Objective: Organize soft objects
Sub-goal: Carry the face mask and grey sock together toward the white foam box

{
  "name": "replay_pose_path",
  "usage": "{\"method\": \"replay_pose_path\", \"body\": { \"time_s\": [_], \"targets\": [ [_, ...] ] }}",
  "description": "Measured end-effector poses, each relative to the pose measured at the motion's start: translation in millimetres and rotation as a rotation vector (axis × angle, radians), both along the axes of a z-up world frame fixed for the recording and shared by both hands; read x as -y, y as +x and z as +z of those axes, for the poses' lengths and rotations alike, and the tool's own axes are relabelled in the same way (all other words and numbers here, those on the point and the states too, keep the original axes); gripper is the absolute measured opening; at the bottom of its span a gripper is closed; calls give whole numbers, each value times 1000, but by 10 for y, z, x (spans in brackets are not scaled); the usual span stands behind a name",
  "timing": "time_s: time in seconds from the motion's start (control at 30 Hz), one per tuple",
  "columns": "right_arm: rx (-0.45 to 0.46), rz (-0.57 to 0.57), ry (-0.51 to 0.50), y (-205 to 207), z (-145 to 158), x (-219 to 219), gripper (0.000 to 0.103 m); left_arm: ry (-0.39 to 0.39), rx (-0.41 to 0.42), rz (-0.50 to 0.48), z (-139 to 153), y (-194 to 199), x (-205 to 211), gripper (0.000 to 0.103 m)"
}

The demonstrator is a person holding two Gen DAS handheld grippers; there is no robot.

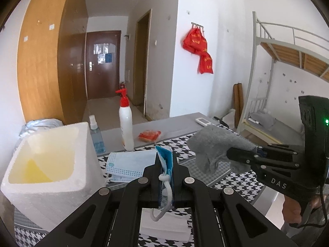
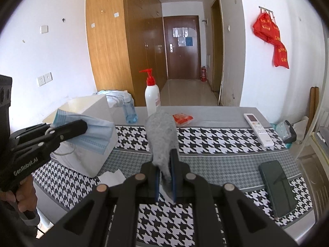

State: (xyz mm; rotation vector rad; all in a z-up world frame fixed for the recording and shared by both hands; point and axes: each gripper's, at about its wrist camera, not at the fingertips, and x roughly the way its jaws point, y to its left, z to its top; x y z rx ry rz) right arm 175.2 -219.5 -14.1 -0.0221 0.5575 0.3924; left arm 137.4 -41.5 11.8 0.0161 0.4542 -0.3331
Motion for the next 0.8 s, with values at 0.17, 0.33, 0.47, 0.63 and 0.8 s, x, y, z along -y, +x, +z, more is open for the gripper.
{"method": "replay_pose_path", "body": {
  "time_s": [0.17, 0.33, 0.47, 0.63, 0.8],
  "targets": [
    [15, 3, 4, -20, 46, -16, 12, 2, 26, 15, 66, -21, -42, 6],
    [39, 5, 6, -57, 95, -46, 12, -4, 35, 18, 91, 1, -66, 6],
    [49, -1, 0, -74, 137, -70, 12, -5, 49, 20, 138, 5, -75, 6],
    [68, 3, 2, -106, 196, -107, 12, -5, 75, 31, 225, 3, -127, 6],
    [89, 10, 10, -111, 270, -164, 12, -1, 92, 50, 297, 12, -186, 6]
  ]
}}
